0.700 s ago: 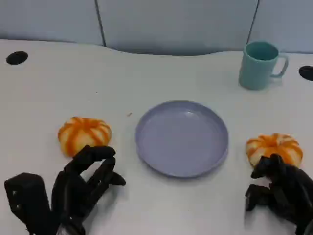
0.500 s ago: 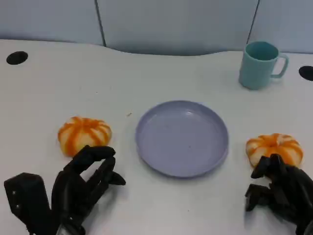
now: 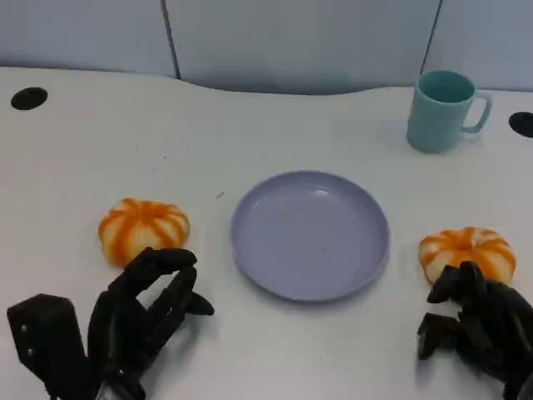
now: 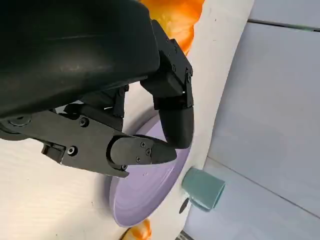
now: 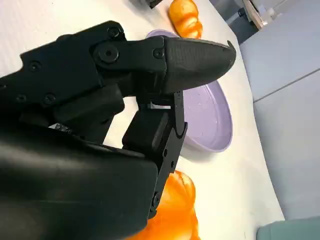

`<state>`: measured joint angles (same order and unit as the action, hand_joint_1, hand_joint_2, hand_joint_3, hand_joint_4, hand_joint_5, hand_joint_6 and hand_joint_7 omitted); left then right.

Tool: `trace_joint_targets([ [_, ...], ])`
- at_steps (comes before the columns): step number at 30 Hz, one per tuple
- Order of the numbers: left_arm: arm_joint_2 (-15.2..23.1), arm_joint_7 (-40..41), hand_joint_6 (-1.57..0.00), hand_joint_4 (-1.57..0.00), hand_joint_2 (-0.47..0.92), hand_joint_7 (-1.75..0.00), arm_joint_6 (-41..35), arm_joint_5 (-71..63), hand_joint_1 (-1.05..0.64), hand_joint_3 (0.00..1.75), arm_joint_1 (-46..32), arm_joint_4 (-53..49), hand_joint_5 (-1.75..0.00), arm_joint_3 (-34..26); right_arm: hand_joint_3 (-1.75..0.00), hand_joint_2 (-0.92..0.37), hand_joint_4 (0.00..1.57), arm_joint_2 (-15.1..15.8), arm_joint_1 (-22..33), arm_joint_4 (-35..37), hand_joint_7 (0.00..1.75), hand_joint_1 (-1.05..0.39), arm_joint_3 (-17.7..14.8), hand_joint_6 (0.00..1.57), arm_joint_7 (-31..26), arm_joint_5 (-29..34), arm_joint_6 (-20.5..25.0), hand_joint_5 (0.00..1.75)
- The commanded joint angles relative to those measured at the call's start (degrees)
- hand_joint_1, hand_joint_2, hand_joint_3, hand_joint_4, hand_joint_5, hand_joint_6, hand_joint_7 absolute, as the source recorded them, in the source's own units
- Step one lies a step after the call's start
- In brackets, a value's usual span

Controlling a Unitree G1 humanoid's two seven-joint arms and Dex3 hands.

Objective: Grasp the bread from the table and place it into the plate.

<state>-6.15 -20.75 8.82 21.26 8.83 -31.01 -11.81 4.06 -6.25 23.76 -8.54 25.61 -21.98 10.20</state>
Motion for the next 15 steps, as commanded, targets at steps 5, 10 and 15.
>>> trace_joint_targets([
  [5, 0.88, 0.51, -0.56, -0.64, 0.92, -1.25, 0.45, -0.30, -0.37, 0.31, -0.04, 0.54, -1.60, -0.39, -0.47, -0.92, 1.32, 0.27, 1.22, 0.81, 1.08, -0.42, -0.12, 1.15, -0.59, 0.68, 0.98, 1.13],
  [10, 0.78, 0.41, -0.56, -0.64, 0.91, -1.25, 0.33, -0.04, -0.36, 0.31, 0.02, 0.56, -1.60, -0.49, -0.48, -0.92, 1.33, 0.41, 1.10, 0.91, 1.08, -0.42, -0.11, 1.16, -0.32, 0.57, 1.23, 1.13],
  [15, 1.30, -0.85, -0.63, -0.62, 0.92, -1.03, 6.79, -1.47, -0.32, 0.25, 0.71, -0.80, -1.39, -0.57, -0.47, -0.92, 1.34, 0.23, 1.10, 1.23, 1.08, -0.43, -0.11, 1.17, -0.56, 0.79, 0.70, 1.12],
])
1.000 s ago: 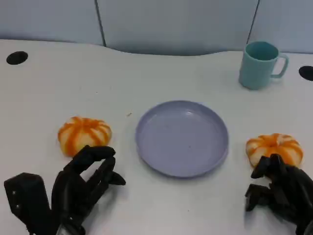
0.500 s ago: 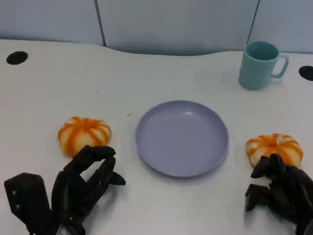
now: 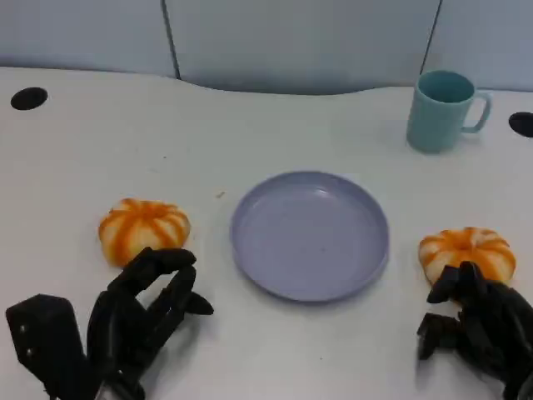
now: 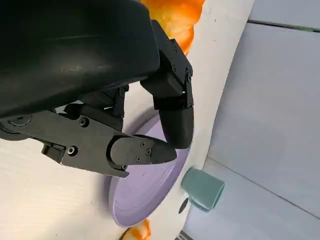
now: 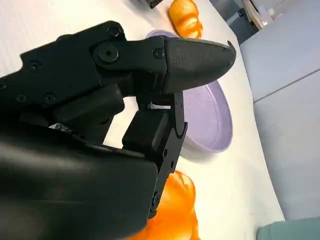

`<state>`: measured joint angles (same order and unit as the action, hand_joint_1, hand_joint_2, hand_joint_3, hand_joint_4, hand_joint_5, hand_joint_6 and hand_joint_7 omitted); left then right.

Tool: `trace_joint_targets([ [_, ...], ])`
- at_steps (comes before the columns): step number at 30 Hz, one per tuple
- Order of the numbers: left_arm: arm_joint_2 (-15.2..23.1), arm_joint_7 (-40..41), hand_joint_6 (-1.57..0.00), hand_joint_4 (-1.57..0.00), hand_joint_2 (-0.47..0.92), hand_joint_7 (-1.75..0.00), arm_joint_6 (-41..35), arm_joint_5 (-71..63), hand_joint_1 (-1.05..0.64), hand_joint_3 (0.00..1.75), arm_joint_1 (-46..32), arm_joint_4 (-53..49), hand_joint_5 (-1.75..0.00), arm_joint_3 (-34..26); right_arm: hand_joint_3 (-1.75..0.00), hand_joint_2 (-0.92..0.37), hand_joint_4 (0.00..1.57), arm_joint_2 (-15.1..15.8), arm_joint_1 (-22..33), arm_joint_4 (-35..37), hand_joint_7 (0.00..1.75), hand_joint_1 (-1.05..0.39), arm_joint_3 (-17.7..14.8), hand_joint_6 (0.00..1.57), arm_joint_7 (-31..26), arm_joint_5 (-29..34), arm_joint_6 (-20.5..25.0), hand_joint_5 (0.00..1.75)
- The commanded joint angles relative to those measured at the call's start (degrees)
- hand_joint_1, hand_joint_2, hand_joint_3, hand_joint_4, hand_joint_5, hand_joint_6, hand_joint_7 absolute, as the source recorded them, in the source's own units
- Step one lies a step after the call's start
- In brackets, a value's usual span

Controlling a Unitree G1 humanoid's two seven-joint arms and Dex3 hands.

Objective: Grasp the bread from the table and place it into the plate.

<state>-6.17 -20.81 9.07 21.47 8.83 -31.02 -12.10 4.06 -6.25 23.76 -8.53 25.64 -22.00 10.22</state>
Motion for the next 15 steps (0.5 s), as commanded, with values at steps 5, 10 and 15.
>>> trace_joint_targets([
  [5, 1.60, -1.56, -0.69, -0.62, 0.92, -0.74, 13.96, -3.11, -0.29, 0.20, 1.60, -3.68, -1.16, -0.05, -0.46, -0.92, 1.34, 0.31, 1.03, 1.57, 1.07, -0.44, 0.02, 1.17, -0.40, 0.99, 0.18, 1.12],
  [10, 10.63, 3.48, -0.53, -0.44, 0.92, -0.12, 36.24, -20.68, -0.40, 0.16, 4.45, -9.76, -0.58, 3.83, -0.46, -0.92, 1.34, 0.18, 0.54, 2.25, 1.06, -0.44, -0.02, 1.17, -0.21, 0.70, 0.20, 1.11],
  [15, 17.41, 17.06, -0.37, -0.24, 0.92, 0.00, 40.42, -38.75, -0.56, 0.08, 4.81, -7.78, -0.34, 6.86, -0.47, -0.92, 1.34, -0.16, 0.67, 1.62, 1.06, -0.43, -0.10, 1.18, -0.89, 0.39, 0.84, 1.11],
])
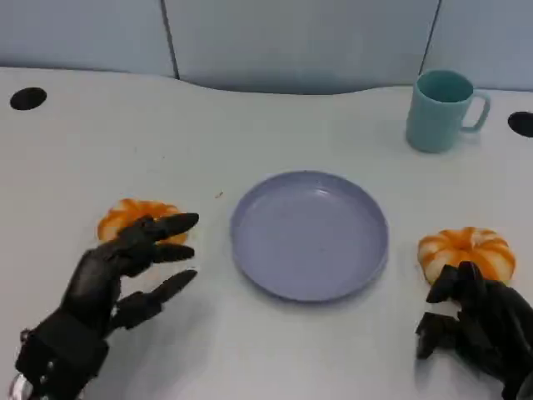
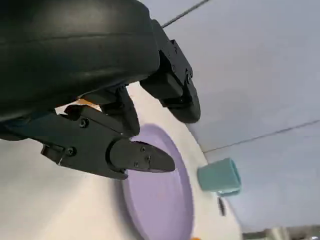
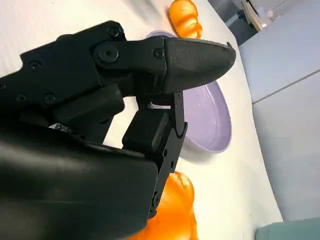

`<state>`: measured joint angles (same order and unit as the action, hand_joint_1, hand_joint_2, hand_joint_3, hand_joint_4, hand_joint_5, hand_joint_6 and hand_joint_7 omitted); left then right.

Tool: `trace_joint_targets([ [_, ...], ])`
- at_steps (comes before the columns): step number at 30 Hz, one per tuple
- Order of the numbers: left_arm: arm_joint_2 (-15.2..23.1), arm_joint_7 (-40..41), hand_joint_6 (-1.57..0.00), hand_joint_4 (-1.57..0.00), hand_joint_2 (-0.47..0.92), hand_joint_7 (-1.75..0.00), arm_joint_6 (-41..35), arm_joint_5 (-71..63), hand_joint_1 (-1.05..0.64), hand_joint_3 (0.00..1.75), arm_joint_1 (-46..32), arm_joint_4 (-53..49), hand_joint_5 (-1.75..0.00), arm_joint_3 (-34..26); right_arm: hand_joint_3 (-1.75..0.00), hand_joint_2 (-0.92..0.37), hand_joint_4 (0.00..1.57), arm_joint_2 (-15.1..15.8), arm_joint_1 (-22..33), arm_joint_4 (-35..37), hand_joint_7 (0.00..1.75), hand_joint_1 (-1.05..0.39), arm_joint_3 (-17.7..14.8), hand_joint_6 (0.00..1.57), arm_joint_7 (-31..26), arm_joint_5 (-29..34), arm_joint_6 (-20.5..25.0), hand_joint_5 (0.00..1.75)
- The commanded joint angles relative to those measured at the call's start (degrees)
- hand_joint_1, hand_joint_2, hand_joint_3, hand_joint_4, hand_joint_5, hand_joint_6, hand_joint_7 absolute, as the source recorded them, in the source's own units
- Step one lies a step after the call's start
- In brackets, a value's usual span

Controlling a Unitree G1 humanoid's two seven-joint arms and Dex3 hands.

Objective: Grasp the bread from the table and place it into the plate.

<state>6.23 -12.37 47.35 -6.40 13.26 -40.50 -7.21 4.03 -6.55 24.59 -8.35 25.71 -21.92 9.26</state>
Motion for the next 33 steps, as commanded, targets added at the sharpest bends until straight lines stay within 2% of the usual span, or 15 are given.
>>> trace_joint_targets([
  [1, 6.69, 12.69, -0.35, -0.22, 0.92, 0.00, 1.85, -15.86, -0.56, 0.07, 0.35, 3.14, -0.32, 2.68, -0.47, -0.92, 1.34, -0.12, 0.95, 0.84, 1.06, -0.43, -0.32, 1.18, -0.72, 0.14, 1.79, 1.11],
  [4, 10.96, 21.59, -0.28, -0.15, 0.92, 0.00, -2.42, -27.98, -0.66, 0.07, -0.30, 9.00, -0.26, 4.58, -0.48, -0.92, 1.34, 0.04, 0.95, 1.19, 1.06, -0.43, -0.09, 1.17, -0.24, 0.50, 1.02, 1.10],
  [7, 14.03, 26.58, -0.25, -0.13, 0.92, 0.00, -7.50, -35.25, -0.70, 0.06, -0.77, 14.05, -0.22, 6.24, -0.47, -0.92, 1.34, -0.11, 1.06, 0.89, 1.07, -0.43, 0.03, 1.16, -0.64, 0.69, 1.09, 1.11],
  [11, 19.21, 27.08, -0.18, -0.09, 0.92, 0.00, -20.85, -48.70, -0.79, 0.16, -1.16, 23.95, -0.19, 9.81, -0.47, -0.92, 1.34, -0.20, 1.12, 0.58, 1.07, -0.44, 0.30, 1.17, -0.75, 0.79, 1.16, 1.11],
  [15, 21.36, 23.41, -0.21, -0.10, 0.92, -0.01, -28.83, -52.23, -0.79, 0.11, 0.09, 27.12, -0.17, 13.25, -0.46, -0.92, 1.34, -0.36, 1.25, -0.12, 1.07, -0.44, 0.40, 1.18, -1.54, 0.70, 2.03, 1.11],
  [20, 22.74, 18.06, -0.19, -0.06, 0.91, 0.00, -33.04, -51.21, -0.76, 0.03, 5.74, 21.46, -0.13, 18.00, -0.46, -0.92, 1.34, -0.30, 1.56, -0.41, 1.08, -0.45, 0.90, 1.18, -2.20, 1.60, 1.55, 1.11],
  [22, 22.87, 15.53, -0.18, -0.10, 0.89, 0.00, -33.98, -50.58, -0.71, 0.02, 8.82, 17.17, -0.06, 20.10, -0.46, -0.92, 1.34, -0.63, 1.66, -0.63, 1.08, -0.44, 0.70, 1.18, -1.83, 1.00, 2.06, 1.11],
  [26, 23.09, 15.32, -0.16, -0.11, 0.88, 0.00, -34.74, -49.87, -0.71, 0.01, 12.42, 11.84, -0.03, 23.31, -0.47, -0.92, 1.32, -0.85, 1.81, -0.88, 1.10, -0.44, 0.34, 1.15, -1.08, 0.21, 2.65, 1.13],
  [33, 19.53, 16.57, -0.10, -0.05, 0.91, 0.00, -34.41, -49.22, -0.75, 0.01, 23.21, -6.29, 0.00, 30.17, -0.44, -0.92, 1.32, -0.82, 3.01, -2.36, 1.07, -0.45, 0.49, 1.18, -1.58, 0.38, 2.95, 1.12],
])
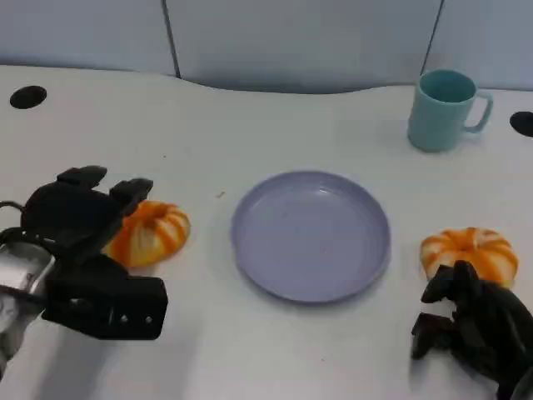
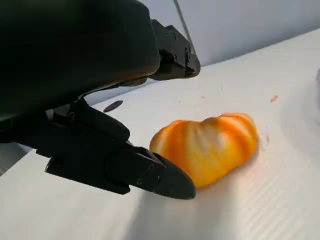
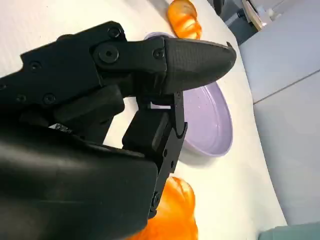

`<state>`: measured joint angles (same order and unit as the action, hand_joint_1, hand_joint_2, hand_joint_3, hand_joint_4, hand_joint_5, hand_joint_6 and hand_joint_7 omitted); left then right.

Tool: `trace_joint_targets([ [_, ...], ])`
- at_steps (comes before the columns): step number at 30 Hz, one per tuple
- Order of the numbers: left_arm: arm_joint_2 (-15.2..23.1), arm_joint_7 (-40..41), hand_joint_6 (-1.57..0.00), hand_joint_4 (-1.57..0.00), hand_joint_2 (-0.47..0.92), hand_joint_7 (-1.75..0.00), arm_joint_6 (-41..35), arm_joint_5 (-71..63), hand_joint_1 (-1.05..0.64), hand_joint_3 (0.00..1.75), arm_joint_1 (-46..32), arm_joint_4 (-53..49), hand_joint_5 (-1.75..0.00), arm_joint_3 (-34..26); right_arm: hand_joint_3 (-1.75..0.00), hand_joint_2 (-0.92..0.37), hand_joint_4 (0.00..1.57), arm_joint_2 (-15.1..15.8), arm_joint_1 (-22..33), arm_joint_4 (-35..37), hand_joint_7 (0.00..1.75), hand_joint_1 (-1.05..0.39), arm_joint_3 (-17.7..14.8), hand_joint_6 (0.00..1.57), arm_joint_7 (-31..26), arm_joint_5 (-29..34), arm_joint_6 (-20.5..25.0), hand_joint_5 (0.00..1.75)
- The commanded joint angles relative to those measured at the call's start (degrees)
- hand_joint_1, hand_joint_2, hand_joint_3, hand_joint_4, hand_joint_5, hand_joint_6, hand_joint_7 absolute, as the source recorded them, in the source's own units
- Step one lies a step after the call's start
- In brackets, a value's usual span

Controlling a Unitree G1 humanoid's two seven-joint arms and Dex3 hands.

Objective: Grasp the bread from the table and place it into the plate.

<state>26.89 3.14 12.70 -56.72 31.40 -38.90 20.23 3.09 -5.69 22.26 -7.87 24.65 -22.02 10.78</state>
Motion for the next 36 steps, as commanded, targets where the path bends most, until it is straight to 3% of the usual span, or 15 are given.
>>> trace_joint_targets([
  [1, -1.35, 1.29, -0.09, -0.04, 0.91, 0.00, 0.36, 1.33, -0.75, 0.01, 5.91, -9.32, 0.00, 3.34, -0.44, -0.92, 1.32, 0.08, 2.23, -0.18, 1.06, -0.45, -0.04, 1.18, -0.63, 0.42, 1.57, 1.12],
  [12, -8.06, 5.42, -0.05, 0.00, 0.89, 0.00, 0.76, 2.45, -0.74, 0.00, 16.62, -31.41, 0.00, 11.46, -0.47, -0.92, 1.29, 0.45, 3.83, -2.09, 1.11, -0.45, 0.03, 1.14, -0.43, 0.39, 2.28, 1.17],
  [17, -9.18, 5.85, -0.05, 0.00, 0.88, 0.00, 0.58, 3.38, -0.72, 0.00, 18.22, -34.62, 0.00, 13.13, -0.46, -0.92, 1.29, 0.37, 4.04, -1.85, 1.09, -0.45, -0.07, 1.15, -0.13, 0.71, 1.21, 1.17],
  [27, -11.78, 1.00, -0.07, -0.03, 0.87, -0.02, -3.44, 5.15, -0.71, 0.00, 21.03, -38.56, -0.01, 15.12, -0.47, -0.92, 1.29, 0.76, 5.24, -4.14, 1.10, -0.45, -0.32, 1.15, 0.34, -0.26, 3.51, 1.18],
  [33, -12.37, 1.29, -0.13, -0.11, 0.86, -0.03, -4.17, 5.49, -0.66, 0.00, 21.26, -39.09, -0.05, 15.89, -0.46, -0.92, 1.28, 0.74, 5.99, -5.15, 1.11, -0.45, -0.40, 1.15, 0.20, -0.15, 4.03, 1.18],
  [34, -12.65, 1.91, -0.20, -0.21, 0.85, -0.04, -4.52, 5.72, -0.57, 0.00, 21.21, -39.21, -0.08, 15.81, -0.45, -0.92, 1.28, 0.64, 6.27, -5.47, 1.11, -0.45, -0.47, 1.15, 0.07, -0.26, 4.18, 1.18],
  [36, -13.17, 3.37, -0.24, -0.26, 0.86, -0.05, -5.07, 6.00, -0.52, 0.00, 20.88, -39.43, -0.09, 15.97, -0.45, -0.92, 1.28, 0.56, 7.00, -6.67, 1.11, -0.45, -0.48, 1.15, -0.38, -0.42, 4.97, 1.18],
])
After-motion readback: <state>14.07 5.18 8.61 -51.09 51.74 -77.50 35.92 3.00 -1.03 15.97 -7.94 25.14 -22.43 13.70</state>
